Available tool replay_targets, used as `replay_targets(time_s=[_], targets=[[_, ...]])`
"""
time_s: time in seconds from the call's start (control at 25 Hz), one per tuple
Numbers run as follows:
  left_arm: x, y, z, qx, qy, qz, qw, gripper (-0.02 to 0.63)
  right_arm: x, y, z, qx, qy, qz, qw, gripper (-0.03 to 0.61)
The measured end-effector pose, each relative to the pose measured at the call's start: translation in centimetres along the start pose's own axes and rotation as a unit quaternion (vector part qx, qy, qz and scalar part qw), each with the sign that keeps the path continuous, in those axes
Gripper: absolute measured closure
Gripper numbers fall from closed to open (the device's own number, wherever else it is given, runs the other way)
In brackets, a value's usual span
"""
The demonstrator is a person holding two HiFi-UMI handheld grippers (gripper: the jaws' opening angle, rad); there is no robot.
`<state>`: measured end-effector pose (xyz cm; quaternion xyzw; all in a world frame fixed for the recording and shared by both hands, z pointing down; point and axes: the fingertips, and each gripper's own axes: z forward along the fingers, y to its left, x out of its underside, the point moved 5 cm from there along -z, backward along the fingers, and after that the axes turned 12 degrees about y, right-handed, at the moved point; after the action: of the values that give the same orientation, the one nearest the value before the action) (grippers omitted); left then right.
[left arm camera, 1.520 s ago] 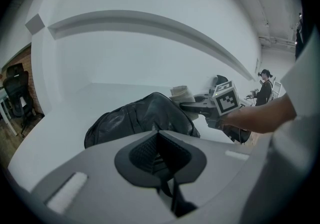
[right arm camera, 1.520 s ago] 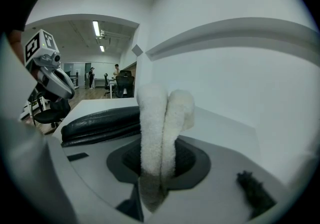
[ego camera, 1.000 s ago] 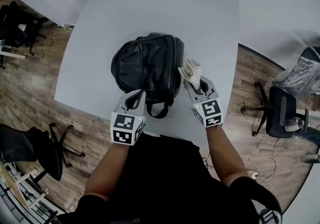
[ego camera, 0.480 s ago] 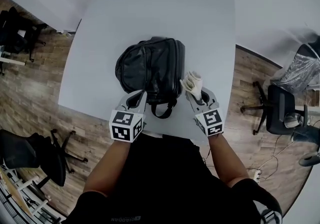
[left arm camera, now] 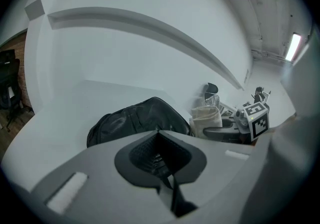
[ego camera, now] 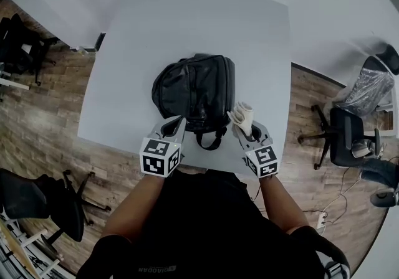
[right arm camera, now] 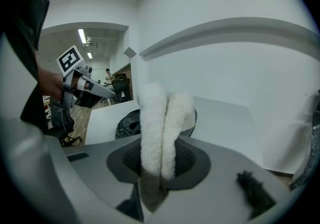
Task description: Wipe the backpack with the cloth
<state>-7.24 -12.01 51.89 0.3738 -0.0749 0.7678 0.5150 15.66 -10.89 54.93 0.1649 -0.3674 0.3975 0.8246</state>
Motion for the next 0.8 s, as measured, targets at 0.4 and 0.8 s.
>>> replay_targets(time_s=[0.4,0.8], targets=[[0.0,2.0,-1.2,0.004,-0.018,0.002,0.9998,0.607,-1.5,3.3,-0.2,-0.015,0.009,-0.003,1.000,0.485],[0.8,3.2,-2.5,0.005,-0.029,0.000,0.9996,0.607,-2.9,6.0,0.3,-0.046,0.019,-0.002,0.999,0.485]])
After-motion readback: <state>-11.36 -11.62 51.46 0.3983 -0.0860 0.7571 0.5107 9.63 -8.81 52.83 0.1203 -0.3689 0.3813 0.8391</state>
